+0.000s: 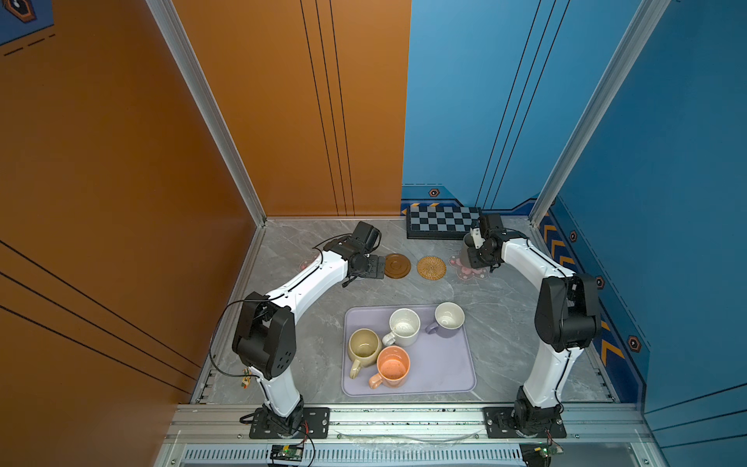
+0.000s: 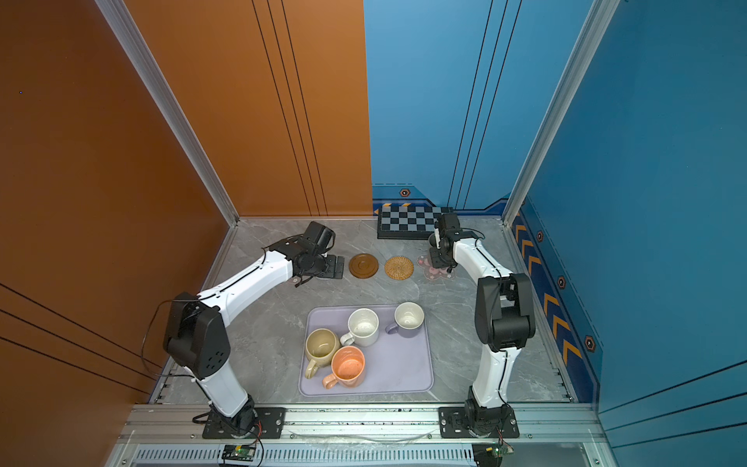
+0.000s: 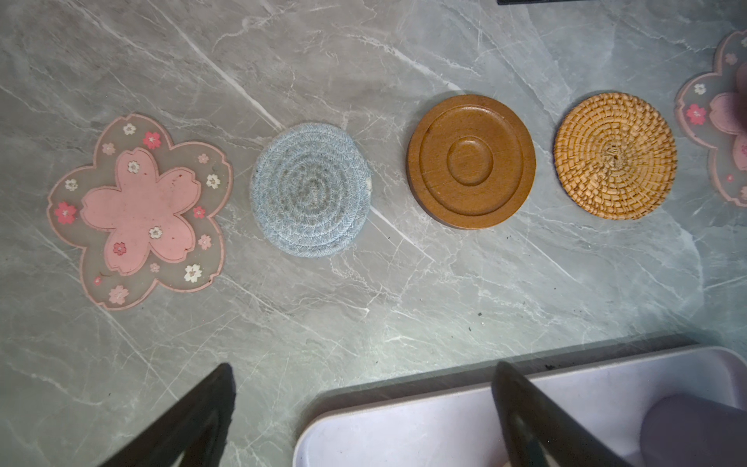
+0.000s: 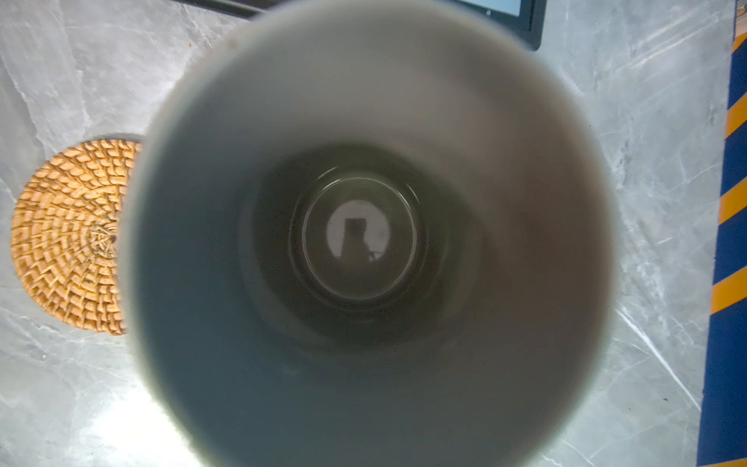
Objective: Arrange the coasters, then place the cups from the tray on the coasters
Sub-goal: 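Carry the grey mug with the right gripper over the pink flower coaster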
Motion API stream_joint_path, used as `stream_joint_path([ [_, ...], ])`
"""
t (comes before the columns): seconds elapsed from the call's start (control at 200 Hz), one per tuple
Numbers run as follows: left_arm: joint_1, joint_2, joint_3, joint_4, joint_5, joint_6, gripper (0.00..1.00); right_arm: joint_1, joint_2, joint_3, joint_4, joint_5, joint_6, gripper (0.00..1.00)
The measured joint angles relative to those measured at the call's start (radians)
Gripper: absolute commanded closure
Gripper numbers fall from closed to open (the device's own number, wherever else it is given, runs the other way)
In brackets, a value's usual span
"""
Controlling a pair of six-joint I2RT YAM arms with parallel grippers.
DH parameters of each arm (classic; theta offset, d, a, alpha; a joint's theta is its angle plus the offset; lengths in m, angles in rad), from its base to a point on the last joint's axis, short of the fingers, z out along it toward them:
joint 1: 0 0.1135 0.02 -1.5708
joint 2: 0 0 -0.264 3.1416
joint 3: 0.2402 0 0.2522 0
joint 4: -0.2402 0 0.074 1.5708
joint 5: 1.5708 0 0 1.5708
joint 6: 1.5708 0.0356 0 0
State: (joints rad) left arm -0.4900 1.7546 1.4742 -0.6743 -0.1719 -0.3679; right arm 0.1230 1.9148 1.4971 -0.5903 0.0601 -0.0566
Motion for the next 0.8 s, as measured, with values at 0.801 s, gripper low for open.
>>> stream_joint_path([
  [0.801, 0.000, 0.039, 0.026, 0.000, 0.023, 0.000, 0.01, -0.026, 0.014, -0.034, 0.086, -0.013, 0.014, 1.00],
])
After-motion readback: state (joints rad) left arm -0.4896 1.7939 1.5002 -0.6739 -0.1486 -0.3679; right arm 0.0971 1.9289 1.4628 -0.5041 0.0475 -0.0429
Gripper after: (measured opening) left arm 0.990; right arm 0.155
